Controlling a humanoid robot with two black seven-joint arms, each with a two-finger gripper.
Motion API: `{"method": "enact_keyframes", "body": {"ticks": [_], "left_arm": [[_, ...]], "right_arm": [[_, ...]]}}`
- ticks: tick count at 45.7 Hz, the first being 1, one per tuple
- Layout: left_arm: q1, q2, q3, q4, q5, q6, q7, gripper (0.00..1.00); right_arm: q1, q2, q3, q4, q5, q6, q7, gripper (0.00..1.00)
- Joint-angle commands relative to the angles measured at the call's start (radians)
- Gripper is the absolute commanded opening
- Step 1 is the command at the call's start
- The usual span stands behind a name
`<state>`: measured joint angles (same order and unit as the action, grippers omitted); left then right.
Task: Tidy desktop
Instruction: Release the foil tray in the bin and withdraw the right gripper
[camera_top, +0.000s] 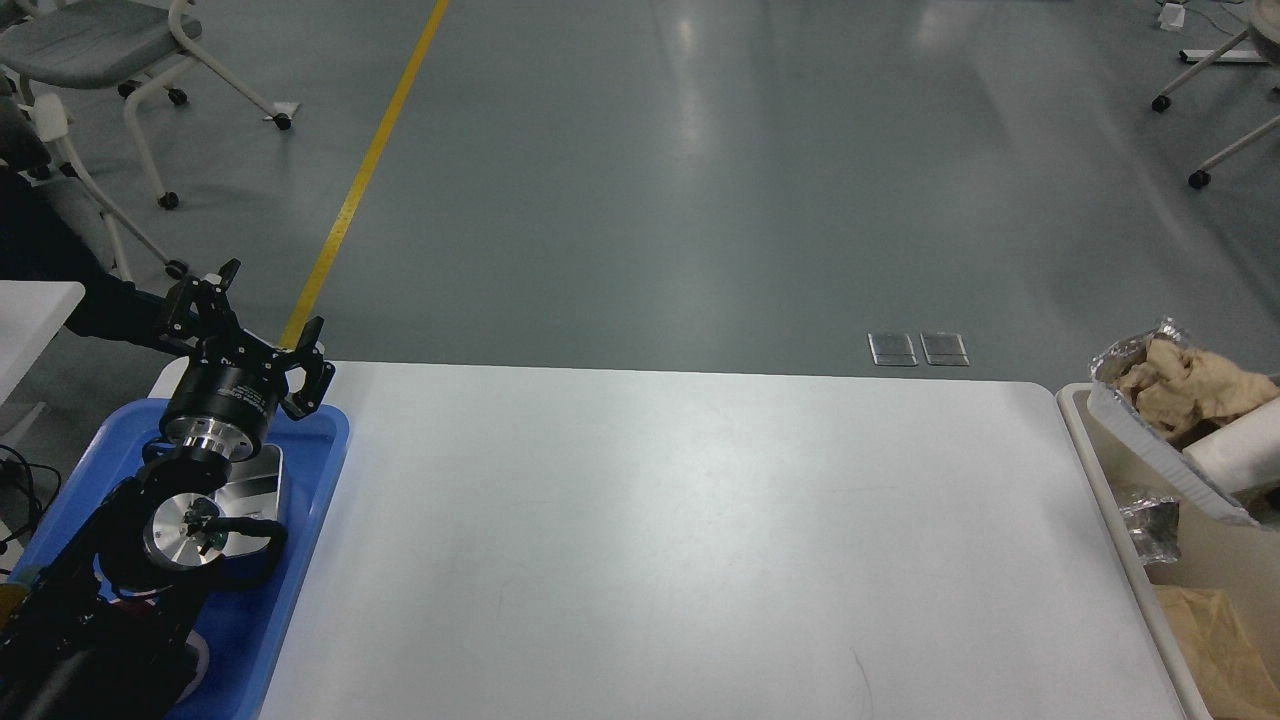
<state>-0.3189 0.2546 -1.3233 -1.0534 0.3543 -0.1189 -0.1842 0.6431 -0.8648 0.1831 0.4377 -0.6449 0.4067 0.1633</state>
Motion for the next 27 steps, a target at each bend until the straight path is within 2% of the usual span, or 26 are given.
{"method": "enact_keyframes", "body": {"ticks": [1, 4, 5, 7, 8, 11, 12, 15, 19, 20, 27], "left_arm": [[0.014, -0.006, -0.001, 0.0, 0.0, -0.001, 0.0, 0.96], [0.02, -0.012, -0.001, 0.0, 0.0, -0.004, 0.0, 0.96], [0.021, -0.015, -0.001, 0.001, 0.0, -0.007, 0.0, 0.96], [0.023, -0.018, -0.001, 0.001, 0.0, -0.011, 0.0, 0.96], [0.023, -0.018, -0.001, 0.001, 0.0, -0.013, 0.0, 0.96], [0.027, -0.018, -0.001, 0.001, 0.0, -0.015, 0.0, 0.96], [0.03, -0.018, -0.001, 0.001, 0.0, -0.015, 0.0, 0.96], [0.032, -0.018, -0.001, 0.001, 0.0, -0.015, 0.0, 0.96], [0.032, -0.018, -0.001, 0.001, 0.0, -0.015, 0.0, 0.96], [0.032, -0.018, -0.001, 0.001, 0.0, -0.015, 0.0, 0.96], [0.035, -0.017, -0.001, 0.001, 0.0, -0.015, 0.0, 0.96]], "right_arm": [[-0.017, 0.059, 0.007, -0.105, 0.017, -0.005, -0.001, 0.0], [-0.023, 0.095, 0.003, -0.171, 0.079, -0.006, -0.007, 0.0], [-0.028, 0.105, 0.003, -0.201, 0.1, -0.006, -0.008, 0.03], [-0.04, 0.125, 0.001, -0.269, 0.149, -0.006, -0.008, 0.2], [-0.045, 0.141, -0.001, -0.299, 0.171, -0.005, -0.008, 0.24], [-0.048, 0.179, -0.008, -0.37, 0.223, 0.0, -0.008, 0.27], [-0.048, 0.187, -0.011, -0.385, 0.231, 0.0, -0.008, 0.31], [-0.054, 0.198, -0.011, -0.405, 0.243, -0.006, -0.01, 0.56], [-0.077, 0.199, -0.008, -0.407, 0.245, -0.006, -0.008, 0.8], [-0.083, 0.199, -0.01, -0.405, 0.245, -0.003, -0.01, 1.0], [-0.108, 0.219, -0.011, -0.409, 0.245, -0.014, -0.01, 1.0]]}}
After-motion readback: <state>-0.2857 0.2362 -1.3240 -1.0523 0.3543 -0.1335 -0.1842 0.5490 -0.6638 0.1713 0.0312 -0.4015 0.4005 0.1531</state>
